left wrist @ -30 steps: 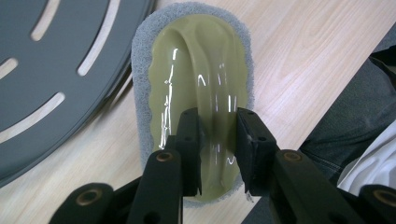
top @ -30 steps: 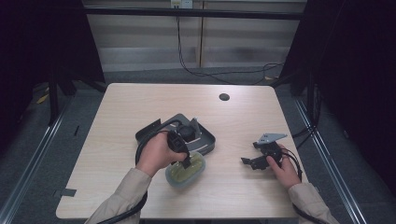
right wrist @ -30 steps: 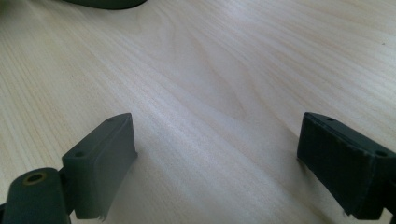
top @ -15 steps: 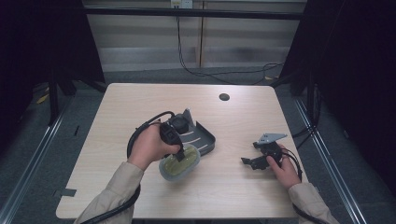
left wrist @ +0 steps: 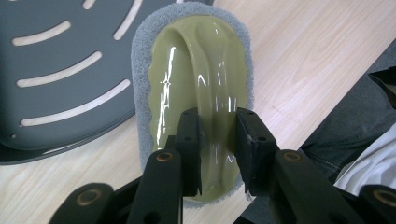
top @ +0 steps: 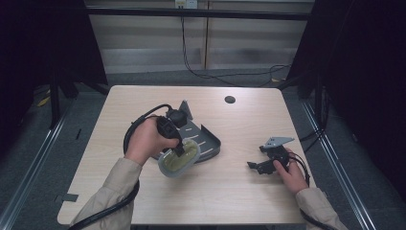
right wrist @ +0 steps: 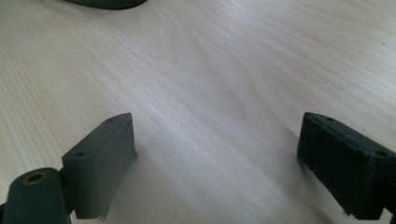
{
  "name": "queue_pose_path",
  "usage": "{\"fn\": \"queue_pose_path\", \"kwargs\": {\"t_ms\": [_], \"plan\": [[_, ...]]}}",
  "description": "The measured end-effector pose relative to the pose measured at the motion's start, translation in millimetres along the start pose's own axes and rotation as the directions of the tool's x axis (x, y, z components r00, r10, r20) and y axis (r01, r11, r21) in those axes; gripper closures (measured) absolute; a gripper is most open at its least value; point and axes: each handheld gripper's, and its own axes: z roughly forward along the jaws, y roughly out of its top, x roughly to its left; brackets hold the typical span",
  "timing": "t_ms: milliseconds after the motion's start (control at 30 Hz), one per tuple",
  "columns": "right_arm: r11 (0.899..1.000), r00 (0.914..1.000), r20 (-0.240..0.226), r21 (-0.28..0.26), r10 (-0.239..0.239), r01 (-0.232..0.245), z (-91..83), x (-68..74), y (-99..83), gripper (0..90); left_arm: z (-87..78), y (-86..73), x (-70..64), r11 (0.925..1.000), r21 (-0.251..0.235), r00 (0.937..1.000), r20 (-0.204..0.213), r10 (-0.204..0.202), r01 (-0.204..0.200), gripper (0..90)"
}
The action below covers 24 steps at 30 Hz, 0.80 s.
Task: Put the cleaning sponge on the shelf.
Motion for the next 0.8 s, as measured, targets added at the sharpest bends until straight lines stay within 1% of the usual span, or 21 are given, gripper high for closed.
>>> {"fn": "queue_pose_path", "kwargs": {"t_ms": [33, 100, 133, 167, 233, 300, 333, 433, 467, 600, 633, 800], "plan": [[1.000, 1.0000, -0.001, 0.000, 0.001, -0.001, 0.0, 0.0, 0.0, 11.0, -0.9, 0.1, 1.6, 1.0000, -0.001, 1.0000, 0.002, 0.002, -0.002, 72.1], [1.000, 1.0000, -0.001, 0.000, 0.000, 0.000, 0.0, 0.0, 0.0, 11.0, -2.5, 0.4, 3.6, 1.0000, -0.006, 1.0000, -0.005, -0.008, 0.008, 72.1], [1.000, 1.0000, 0.000, 0.000, 0.000, 0.000, 0.0, -0.1, 0.0, 11.0, -2.8, 0.7, 5.3, 1.0000, -0.002, 1.0000, -0.004, -0.004, 0.004, 72.1], [1.000, 1.0000, -0.001, 0.000, 0.001, -0.001, -0.1, 0.0, 0.0, 11.0, -2.9, 1.0, 6.3, 0.9999, -0.002, 0.9999, -0.001, -0.011, 0.011, 72.1], [1.000, 1.0000, -0.001, 0.000, -0.001, 0.001, 0.0, 0.0, 0.0, 10.9, -3.3, 1.4, 9.8, 0.9999, -0.002, 0.9999, -0.003, -0.012, 0.012, 72.1], [1.000, 1.0000, 0.000, 0.000, -0.001, 0.001, 0.0, 0.0, 0.0, 10.9, -3.8, 1.6, 12.4, 0.9997, -0.010, 0.9997, -0.011, -0.024, 0.024, 72.1], [1.000, 1.0000, -0.001, 0.000, -0.001, 0.001, 0.0, 0.0, 0.0, 10.9, -3.8, 1.8, 14.3, 0.9998, -0.008, 0.9998, -0.007, -0.021, 0.021, 72.1], [1.000, 1.0000, -0.001, 0.000, -0.001, 0.001, 0.0, 0.0, 0.0, 10.9, -3.5, 2.5, 19.1, 0.9993, -0.011, 0.9992, -0.018, -0.036, 0.036, 72.1], [1.000, 1.0000, 0.000, 0.000, 0.000, 0.000, 0.0, 0.0, 0.0, 10.9, -3.6, 2.7, 20.6, 0.9988, -0.012, 0.9987, -0.020, -0.047, 0.047, 72.1], [1.000, 1.0000, 0.000, 0.000, -0.001, 0.001, 0.0, 0.0, 0.0, 10.9, -4.9, 4.3, 26.5, 0.9987, -0.010, 0.9984, -0.026, -0.049, 0.049, 72.1], [1.000, 1.0000, -0.001, 0.000, 0.001, -0.001, 0.0, 0.1, 0.0, 10.9, -5.5, 5.1, 27.8, 0.9992, -0.010, 0.9987, -0.030, -0.040, 0.040, 72.1], [1.000, 1.0000, -0.001, 0.000, 0.000, 0.000, 0.0, 0.0, 0.0, 11.0, -7.9, 9.4, 30.1, 0.9994, -0.012, 0.9985, -0.044, -0.032, 0.031, 72.1]]}}
